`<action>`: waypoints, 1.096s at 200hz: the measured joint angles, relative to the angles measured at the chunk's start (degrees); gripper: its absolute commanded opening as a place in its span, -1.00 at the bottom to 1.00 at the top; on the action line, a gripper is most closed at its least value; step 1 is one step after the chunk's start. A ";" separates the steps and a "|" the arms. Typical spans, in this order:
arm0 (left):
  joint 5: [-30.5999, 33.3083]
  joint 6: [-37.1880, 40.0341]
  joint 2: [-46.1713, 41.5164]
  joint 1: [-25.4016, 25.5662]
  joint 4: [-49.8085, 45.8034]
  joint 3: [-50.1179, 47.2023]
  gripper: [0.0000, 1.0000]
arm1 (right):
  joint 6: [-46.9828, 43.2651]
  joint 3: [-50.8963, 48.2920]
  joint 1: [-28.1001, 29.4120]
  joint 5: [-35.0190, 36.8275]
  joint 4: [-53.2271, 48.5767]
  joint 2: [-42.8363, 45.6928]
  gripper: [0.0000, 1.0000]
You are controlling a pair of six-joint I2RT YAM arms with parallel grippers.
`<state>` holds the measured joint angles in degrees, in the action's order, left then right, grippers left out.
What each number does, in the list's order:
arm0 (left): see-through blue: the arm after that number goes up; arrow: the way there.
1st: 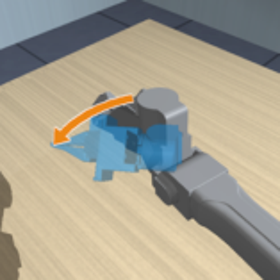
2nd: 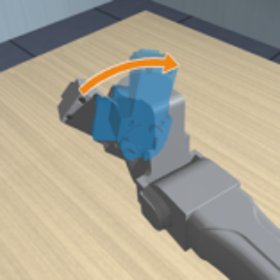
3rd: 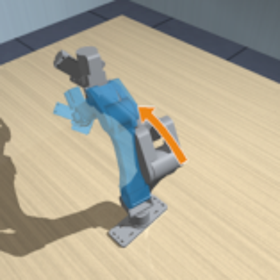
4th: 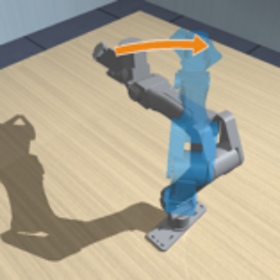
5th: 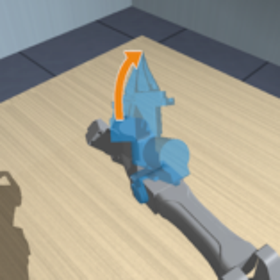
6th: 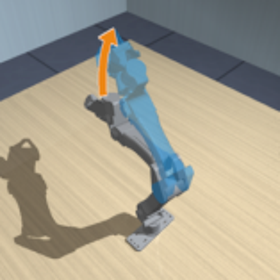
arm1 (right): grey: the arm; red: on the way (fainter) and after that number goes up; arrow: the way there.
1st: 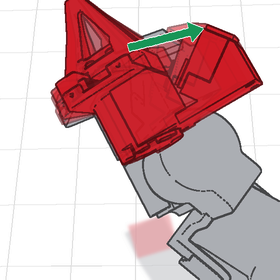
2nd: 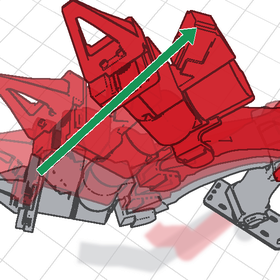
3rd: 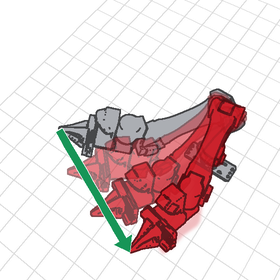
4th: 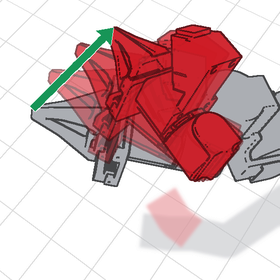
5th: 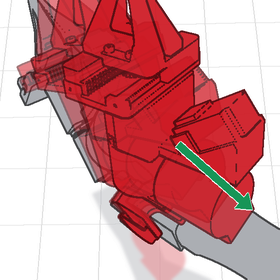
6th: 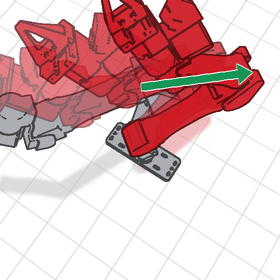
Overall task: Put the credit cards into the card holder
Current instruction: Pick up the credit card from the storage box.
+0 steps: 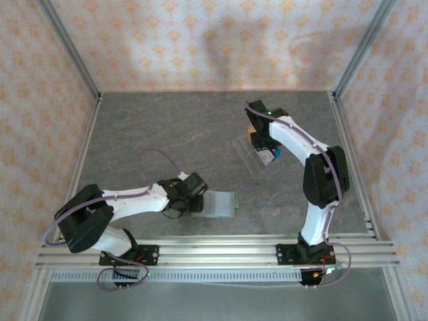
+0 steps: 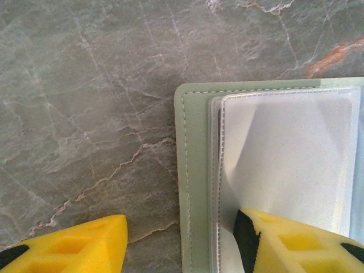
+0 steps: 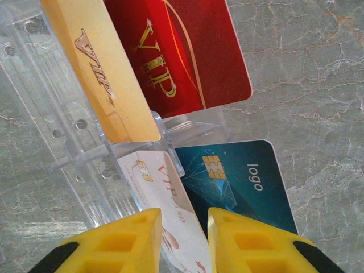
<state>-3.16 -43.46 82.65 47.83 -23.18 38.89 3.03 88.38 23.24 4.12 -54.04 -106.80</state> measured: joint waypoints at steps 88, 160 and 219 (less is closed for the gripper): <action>0.00 -0.02 0.00 0.00 0.00 0.00 0.09 | -0.17 -1.66 -0.70 -2.67 0.13 -0.15 -0.48; 0.00 -0.15 0.15 0.00 0.07 0.00 0.08 | -0.15 -2.05 -0.81 -3.32 0.33 0.76 -0.49; 0.00 -0.15 0.35 0.00 0.09 0.04 0.08 | -0.15 -2.05 -0.81 -3.78 0.31 2.08 -0.48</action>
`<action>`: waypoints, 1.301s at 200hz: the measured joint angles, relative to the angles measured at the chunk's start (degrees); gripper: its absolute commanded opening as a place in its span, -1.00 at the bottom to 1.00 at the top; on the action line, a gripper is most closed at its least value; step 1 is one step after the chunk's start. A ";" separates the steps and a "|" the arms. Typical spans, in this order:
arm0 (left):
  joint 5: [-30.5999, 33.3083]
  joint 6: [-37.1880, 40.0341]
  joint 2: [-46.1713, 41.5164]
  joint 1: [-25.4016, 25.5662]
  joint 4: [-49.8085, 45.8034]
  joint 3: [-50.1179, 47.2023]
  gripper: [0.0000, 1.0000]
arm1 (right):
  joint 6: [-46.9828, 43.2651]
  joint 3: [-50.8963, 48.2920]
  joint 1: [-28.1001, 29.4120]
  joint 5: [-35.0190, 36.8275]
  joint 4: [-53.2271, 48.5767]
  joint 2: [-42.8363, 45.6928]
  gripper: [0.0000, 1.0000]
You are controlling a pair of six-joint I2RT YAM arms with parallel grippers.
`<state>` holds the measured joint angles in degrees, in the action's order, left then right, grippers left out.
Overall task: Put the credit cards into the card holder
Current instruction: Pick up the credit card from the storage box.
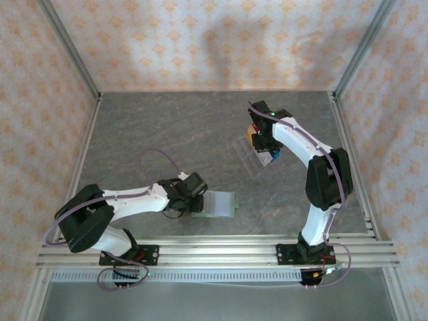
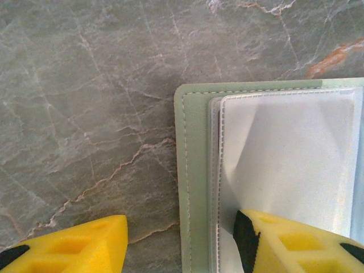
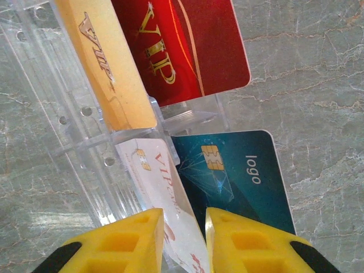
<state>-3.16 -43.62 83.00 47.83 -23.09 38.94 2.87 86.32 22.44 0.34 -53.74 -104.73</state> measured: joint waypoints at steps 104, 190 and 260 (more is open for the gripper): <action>0.00 0.00 0.02 0.00 0.00 0.02 0.08 | 0.00 -0.15 0.00 -1.86 0.00 0.35 -0.55; 0.00 -0.07 0.42 0.00 -0.02 0.24 0.08 | 0.00 -1.90 0.00 -3.63 -0.02 0.87 -0.55; 0.00 -0.28 0.52 0.00 -0.07 0.35 0.07 | 0.02 -2.89 0.00 -4.46 -0.02 0.98 -0.59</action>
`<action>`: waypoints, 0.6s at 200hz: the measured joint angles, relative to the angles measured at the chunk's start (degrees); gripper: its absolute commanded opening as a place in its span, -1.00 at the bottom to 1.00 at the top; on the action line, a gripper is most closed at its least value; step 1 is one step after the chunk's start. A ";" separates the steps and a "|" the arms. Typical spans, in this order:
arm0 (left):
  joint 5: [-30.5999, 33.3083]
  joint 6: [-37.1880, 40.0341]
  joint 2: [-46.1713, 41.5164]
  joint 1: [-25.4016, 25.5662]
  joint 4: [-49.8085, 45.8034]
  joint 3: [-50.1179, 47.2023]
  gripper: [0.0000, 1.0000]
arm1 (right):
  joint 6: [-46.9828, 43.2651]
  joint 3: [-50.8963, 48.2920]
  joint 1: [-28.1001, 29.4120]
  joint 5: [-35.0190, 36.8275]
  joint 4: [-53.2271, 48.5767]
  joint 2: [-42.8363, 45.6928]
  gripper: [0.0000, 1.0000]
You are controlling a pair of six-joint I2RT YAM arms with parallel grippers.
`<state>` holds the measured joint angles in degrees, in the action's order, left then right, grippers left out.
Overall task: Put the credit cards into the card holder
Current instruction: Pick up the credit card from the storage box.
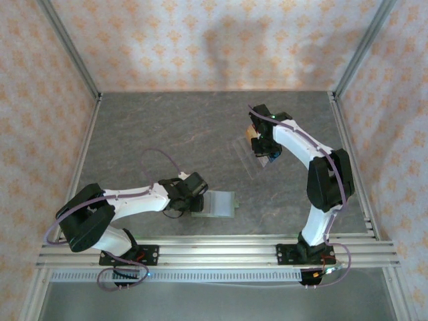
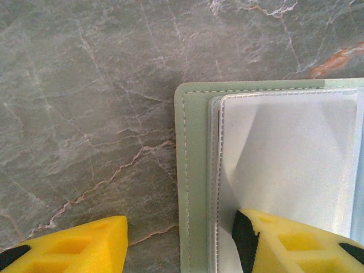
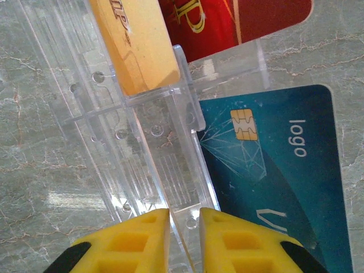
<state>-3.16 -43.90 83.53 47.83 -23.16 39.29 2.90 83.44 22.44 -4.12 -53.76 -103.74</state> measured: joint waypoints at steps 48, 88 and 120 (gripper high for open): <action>0.00 -0.15 0.00 0.00 0.00 0.00 0.07 | 0.00 0.00 0.00 0.00 -0.02 0.00 -0.57; -0.02 -0.13 0.00 0.00 -0.04 0.04 0.07 | 0.00 0.02 0.00 -0.07 -0.04 0.00 -0.54; 0.00 -0.13 0.15 0.00 -0.07 0.04 0.07 | 0.00 0.02 0.00 -0.42 -0.04 0.00 -0.52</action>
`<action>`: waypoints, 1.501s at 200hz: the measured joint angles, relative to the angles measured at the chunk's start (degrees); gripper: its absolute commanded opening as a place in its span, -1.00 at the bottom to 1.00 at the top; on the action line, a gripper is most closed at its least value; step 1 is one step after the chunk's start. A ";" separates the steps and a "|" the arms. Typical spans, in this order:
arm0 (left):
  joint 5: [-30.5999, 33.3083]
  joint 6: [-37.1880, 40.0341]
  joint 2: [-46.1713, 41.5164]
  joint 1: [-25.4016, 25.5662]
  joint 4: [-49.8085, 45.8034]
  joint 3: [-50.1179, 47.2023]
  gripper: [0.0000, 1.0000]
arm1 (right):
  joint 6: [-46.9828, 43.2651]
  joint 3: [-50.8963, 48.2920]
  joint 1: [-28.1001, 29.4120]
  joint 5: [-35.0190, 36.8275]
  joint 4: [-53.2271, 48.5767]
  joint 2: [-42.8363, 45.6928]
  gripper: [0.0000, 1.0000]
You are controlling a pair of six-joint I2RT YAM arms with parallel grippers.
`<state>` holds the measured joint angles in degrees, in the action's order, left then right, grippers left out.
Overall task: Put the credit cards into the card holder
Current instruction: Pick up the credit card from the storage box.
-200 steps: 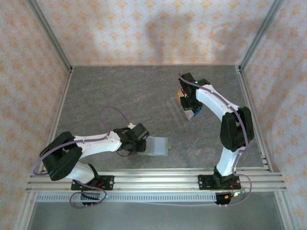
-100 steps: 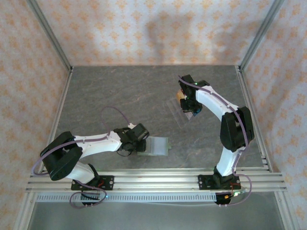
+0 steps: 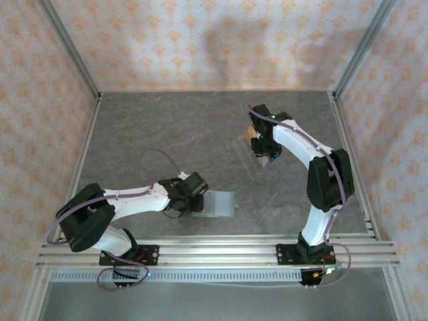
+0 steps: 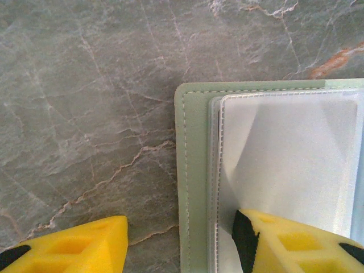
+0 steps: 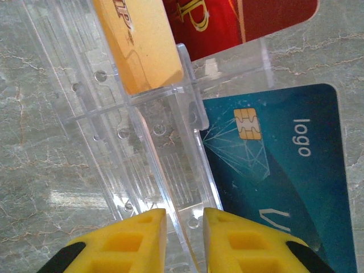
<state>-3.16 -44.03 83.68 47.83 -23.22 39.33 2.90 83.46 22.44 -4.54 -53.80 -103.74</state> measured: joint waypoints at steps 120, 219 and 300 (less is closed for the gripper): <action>-0.20 -0.02 0.48 0.00 -0.11 0.20 0.07 | 0.00 0.94 0.00 -0.46 -0.68 0.00 -0.65; -0.44 0.00 0.04 0.00 -0.44 0.37 0.07 | -0.02 2.64 0.00 -0.61 -2.43 0.11 -0.92; -0.59 -0.02 -0.55 0.00 -0.94 0.42 0.09 | 0.20 6.45 0.15 -0.92 -5.86 2.91 -1.00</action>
<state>-3.75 -44.05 83.13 47.83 -24.16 39.75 3.09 89.91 22.59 -5.45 -59.66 -100.84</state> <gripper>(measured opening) 0.543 0.044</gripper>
